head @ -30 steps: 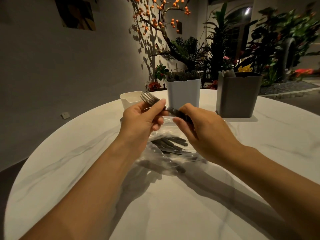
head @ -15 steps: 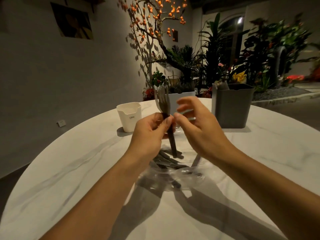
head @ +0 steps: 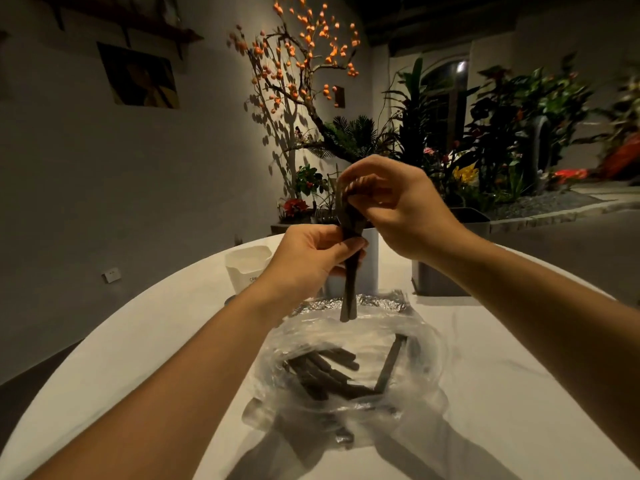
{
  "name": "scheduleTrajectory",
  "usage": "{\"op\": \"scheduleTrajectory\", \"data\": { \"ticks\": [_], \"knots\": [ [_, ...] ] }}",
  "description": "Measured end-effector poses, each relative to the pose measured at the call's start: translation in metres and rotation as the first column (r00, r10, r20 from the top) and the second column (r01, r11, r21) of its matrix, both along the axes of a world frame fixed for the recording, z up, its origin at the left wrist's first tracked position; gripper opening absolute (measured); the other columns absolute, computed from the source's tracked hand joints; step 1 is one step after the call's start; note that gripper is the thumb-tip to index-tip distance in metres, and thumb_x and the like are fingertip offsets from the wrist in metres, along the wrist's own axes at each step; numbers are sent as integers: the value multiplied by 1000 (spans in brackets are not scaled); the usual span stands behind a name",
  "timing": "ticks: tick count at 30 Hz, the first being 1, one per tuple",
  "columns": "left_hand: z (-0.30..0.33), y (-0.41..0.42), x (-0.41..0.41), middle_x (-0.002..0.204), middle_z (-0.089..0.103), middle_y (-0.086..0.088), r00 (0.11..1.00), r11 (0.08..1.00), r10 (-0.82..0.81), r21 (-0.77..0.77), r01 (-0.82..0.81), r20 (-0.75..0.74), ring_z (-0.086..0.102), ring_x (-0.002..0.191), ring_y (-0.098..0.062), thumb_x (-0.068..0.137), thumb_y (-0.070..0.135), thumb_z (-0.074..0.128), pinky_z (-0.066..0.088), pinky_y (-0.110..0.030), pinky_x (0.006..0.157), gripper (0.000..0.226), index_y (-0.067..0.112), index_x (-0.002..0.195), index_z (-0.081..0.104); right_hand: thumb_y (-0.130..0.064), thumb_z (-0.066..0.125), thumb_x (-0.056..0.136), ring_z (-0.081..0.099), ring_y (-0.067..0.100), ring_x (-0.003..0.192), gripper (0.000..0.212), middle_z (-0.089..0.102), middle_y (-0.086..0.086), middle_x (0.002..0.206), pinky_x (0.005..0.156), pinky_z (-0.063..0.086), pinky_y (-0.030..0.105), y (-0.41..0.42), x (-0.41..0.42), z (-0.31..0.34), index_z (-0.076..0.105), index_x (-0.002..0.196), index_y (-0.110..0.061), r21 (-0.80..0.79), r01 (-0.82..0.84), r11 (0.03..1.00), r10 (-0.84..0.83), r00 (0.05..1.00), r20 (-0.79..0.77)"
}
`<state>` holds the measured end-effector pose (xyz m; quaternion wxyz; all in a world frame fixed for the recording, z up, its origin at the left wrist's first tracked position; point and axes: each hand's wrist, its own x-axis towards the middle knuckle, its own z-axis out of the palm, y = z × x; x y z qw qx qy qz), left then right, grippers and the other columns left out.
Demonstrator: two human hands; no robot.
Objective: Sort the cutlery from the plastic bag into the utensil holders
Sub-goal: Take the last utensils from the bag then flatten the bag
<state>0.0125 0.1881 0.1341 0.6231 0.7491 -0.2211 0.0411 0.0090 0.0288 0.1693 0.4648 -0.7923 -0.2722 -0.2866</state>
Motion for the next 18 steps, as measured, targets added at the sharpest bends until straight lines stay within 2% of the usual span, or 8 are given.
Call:
{"op": "scheduleTrajectory", "data": {
  "ticks": [3, 5, 7, 9, 12, 15, 18],
  "knots": [
    [8, -3, 23, 88, 77, 8, 994, 997, 60, 41, -64, 92, 72, 84, -8, 95, 17, 64, 56, -24, 75, 12, 25, 98, 73, 9, 64, 88, 69, 11, 96, 33, 69, -2, 100, 82, 57, 18, -3, 15, 10, 67, 107, -18, 38, 44, 998, -46, 997, 58],
    [17, -3, 38, 87, 71, 8, 977, 990, 136, 20, -141, 162, 65, 82, -6, 102, 24, 55, 50, -23, 73, 16, 25, 104, 71, 7, 64, 89, 68, 11, 96, 30, 67, 1, 103, 81, 57, 17, -5, 26, 17, 65, 109, -15, 88, 81, 993, -89, 992, 94],
    [30, -3, 48, 83, 64, -1, 983, 990, 143, -34, -140, 118, 62, 77, -12, 108, 28, 41, 52, -27, 69, 31, 17, 111, 70, 5, 62, 90, 67, 10, 94, 28, 64, 1, 101, 81, 57, 18, -7, 38, 29, 61, 112, -14, 121, 130, 984, -147, 979, 144],
    [44, -7, 55, 88, 69, -10, 995, 995, 85, -62, -82, 45, 67, 82, -21, 109, 35, 32, 57, -33, 79, 44, 11, 114, 68, 4, 62, 91, 66, 9, 92, 29, 61, -4, 99, 82, 58, 19, -7, 49, 42, 58, 114, -12, 113, 161, 980, -181, 963, 202],
    [61, -14, 72, 103, 74, -12, 998, 997, 55, -59, -53, 24, 71, 98, -26, 108, 45, 23, 56, -38, 92, 58, 10, 111, 69, 1, 62, 93, 66, 12, 90, 24, 61, -2, 100, 78, 60, 24, -4, 67, 58, 59, 114, -9, 58, 227, 972, -232, 905, 357],
    [70, -17, 94, 105, 74, -12, 998, 995, 60, -83, -58, 18, 70, 104, -27, 108, 48, 19, 53, -41, 98, 62, 13, 103, 69, -2, 62, 94, 64, 12, 92, 21, 67, 9, 103, 74, 59, 23, -6, 90, 67, 61, 115, -4, -8, 289, 957, -248, 832, 496],
    [69, -17, 120, 104, 74, -13, 997, 995, 77, -69, -78, -6, 70, 104, -28, 108, 49, 19, 54, -41, 96, 64, 10, 102, 70, -3, 63, 93, 62, 11, 93, 22, 69, 13, 106, 72, 56, 18, -9, 115, 66, 61, 115, -3, -72, 317, 946, -236, 819, 522]
  ]
}}
